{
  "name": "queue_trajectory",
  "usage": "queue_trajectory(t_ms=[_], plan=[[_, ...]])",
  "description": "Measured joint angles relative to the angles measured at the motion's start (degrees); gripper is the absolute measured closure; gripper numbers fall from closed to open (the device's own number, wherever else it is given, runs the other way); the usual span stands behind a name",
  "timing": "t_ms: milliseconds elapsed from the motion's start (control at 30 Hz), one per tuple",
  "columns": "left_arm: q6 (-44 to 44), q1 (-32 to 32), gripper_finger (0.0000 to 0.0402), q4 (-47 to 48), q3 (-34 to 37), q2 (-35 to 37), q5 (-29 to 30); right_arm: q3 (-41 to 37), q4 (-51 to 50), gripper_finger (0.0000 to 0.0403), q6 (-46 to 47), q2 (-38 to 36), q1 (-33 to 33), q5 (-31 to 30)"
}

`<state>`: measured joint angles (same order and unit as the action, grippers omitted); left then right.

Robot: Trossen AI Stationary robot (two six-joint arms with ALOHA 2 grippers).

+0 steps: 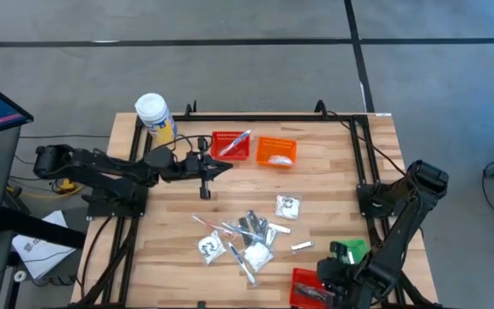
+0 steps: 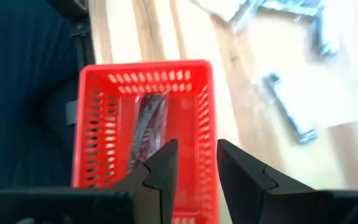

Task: Pick & Place Travel size toiletries
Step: Put the black hair comb into the bottom red bin

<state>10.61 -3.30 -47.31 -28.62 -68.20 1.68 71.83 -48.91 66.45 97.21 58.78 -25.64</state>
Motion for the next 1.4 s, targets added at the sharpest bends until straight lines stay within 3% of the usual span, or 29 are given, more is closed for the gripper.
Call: queue_trajectory(t_ms=[267,500,700,833,1133,1400], plan=[[-4.0,0.0,0.0401,-0.1,-1.0,-3.7,-5.2,0.2,-5.2,0.0299,-6.0,0.0,-0.2,-6.0],[-6.5,0.0,0.0401,3.9,-1.0,-4.6,-5.5,0.2,-5.1,0.0298,-17.1,-0.1,-0.5,-14.8],[-7.9,0.0,0.0401,14.5,-3.1,-4.6,-11.3,-4.0,-2.7,0.0301,-21.2,-4.6,-1.1,-19.6],[-8.3,1.1,0.0401,24.3,-5.9,-4.6,-13.2,-10.7,8.3,0.0308,-29.9,-10.3,-2.2,-21.1],[-5.0,6.6,0.0401,25.7,-6.2,-6.8,-13.6,-31.4,44.0,0.0321,-51.1,-25.2,-10.6,-20.9],[-8.1,6.9,0.0401,32.0,-16.2,-24.1,-20.2,-39.3,68.8,0.0322,-65.8,-28.0,-20.3,-20.9]])
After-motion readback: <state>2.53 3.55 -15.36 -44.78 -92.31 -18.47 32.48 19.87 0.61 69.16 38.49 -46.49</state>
